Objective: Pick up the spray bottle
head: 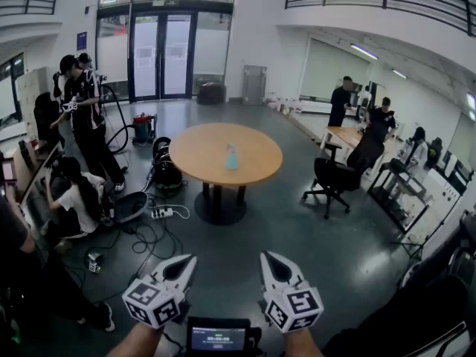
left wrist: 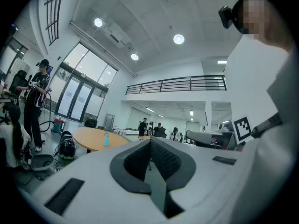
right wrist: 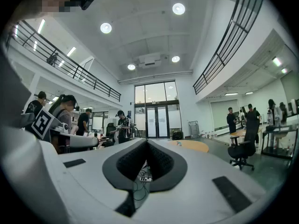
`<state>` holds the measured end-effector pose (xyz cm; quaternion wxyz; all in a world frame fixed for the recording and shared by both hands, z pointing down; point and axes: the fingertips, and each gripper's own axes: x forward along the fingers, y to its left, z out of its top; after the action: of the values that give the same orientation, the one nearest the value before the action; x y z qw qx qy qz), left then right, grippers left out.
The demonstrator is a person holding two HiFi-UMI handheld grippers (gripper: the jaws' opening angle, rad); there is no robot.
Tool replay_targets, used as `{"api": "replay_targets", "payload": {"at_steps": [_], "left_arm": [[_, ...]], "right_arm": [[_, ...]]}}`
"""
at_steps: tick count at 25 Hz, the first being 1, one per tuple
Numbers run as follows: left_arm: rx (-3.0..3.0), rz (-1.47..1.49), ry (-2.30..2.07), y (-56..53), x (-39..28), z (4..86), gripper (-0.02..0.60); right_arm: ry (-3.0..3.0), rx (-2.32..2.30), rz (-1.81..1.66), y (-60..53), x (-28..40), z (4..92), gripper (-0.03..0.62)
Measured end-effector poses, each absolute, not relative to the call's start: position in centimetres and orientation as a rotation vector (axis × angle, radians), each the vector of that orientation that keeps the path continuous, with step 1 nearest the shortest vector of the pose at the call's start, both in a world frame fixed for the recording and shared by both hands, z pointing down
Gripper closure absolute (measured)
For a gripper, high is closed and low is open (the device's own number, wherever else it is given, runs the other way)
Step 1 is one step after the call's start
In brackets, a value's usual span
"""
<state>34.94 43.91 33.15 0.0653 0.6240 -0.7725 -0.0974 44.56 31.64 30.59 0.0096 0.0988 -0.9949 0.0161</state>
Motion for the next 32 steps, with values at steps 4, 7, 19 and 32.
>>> {"api": "replay_targets", "payload": {"at_steps": [4, 7, 19, 32], "left_arm": [[1.888, -0.284, -2.337, 44.1, 34.6, 33.5, 0.589], [1.890, -0.272, -2.339, 44.1, 34.0, 33.6, 0.589], [1.893, -0.261, -2.344, 44.1, 32.4, 33.2, 0.589], [1.990, -0.290, -2.260, 46.5, 30.0, 34.5, 0.589]], "right_arm": [[-3.115, 0.304, 0.031, 31.6, 44.0, 31.1, 0.591], [-3.119, 0.324, 0.020, 31.7, 43.8, 31.2, 0.589], [-3.111, 0.374, 0.004, 31.4, 42.8, 31.0, 0.585], [-3.104, 0.411, -0.008, 35.0, 40.7, 31.7, 0.585]]}}
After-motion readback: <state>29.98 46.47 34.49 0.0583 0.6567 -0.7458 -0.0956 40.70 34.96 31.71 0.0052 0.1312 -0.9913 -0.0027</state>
